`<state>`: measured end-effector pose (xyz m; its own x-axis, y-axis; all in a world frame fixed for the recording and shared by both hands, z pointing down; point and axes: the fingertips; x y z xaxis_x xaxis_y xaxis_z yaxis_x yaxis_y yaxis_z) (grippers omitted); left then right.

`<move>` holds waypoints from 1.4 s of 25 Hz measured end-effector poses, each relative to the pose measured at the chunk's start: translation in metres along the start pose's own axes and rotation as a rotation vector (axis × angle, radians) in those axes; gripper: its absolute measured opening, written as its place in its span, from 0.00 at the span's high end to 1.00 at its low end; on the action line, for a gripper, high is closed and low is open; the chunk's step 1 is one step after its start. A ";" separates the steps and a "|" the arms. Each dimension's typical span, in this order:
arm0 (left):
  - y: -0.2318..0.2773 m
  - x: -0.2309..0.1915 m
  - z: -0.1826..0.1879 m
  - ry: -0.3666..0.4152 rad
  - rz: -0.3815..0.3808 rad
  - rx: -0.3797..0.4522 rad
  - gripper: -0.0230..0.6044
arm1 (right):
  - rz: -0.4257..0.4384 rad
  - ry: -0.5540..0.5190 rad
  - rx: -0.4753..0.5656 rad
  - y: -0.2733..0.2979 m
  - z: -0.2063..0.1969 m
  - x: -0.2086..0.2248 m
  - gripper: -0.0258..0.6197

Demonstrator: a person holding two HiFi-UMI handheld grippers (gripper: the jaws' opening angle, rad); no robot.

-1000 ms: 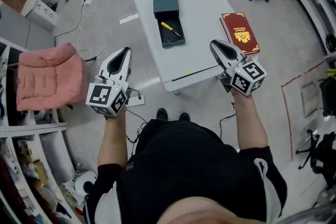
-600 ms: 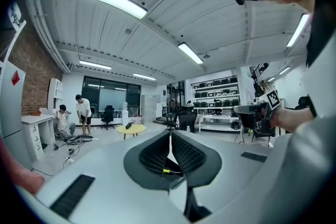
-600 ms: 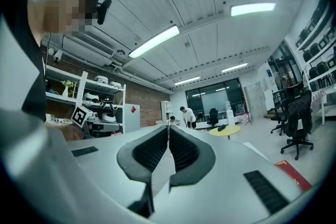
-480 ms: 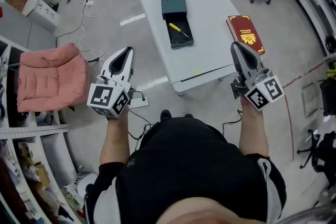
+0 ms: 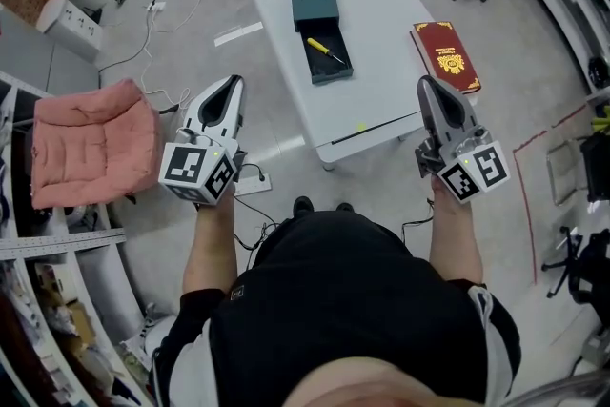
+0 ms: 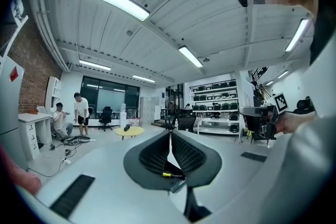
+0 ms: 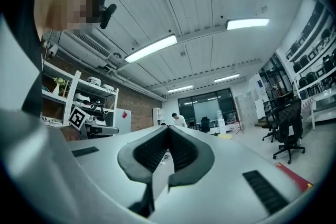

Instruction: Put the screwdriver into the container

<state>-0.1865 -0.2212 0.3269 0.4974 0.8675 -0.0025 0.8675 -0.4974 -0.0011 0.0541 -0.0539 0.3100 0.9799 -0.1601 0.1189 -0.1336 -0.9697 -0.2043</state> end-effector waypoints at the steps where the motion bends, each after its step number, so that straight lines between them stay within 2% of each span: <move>1: 0.002 -0.001 0.000 0.005 -0.003 -0.002 0.92 | -0.001 0.003 -0.001 0.001 -0.003 0.000 0.91; 7: 0.018 -0.001 -0.007 0.026 -0.032 -0.024 0.92 | -0.005 0.027 -0.017 0.006 -0.017 -0.004 0.91; 11: 0.019 -0.006 -0.009 0.042 -0.009 -0.024 0.92 | -0.017 0.019 -0.030 0.006 -0.021 -0.005 0.91; 35: 0.015 -0.018 -0.019 0.019 -0.004 -0.033 0.92 | -0.034 -0.006 -0.032 0.010 -0.018 -0.006 0.91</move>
<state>-0.1824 -0.2445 0.3455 0.4937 0.8695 0.0165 0.8689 -0.4940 0.0323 0.0445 -0.0656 0.3251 0.9849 -0.1254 0.1192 -0.1043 -0.9801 -0.1691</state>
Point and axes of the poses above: the fingertips, and each gripper's own axes: y forward along the fingers, x to its right, z out of its top, and after that the axes turned 4 degrees about x, right-handed
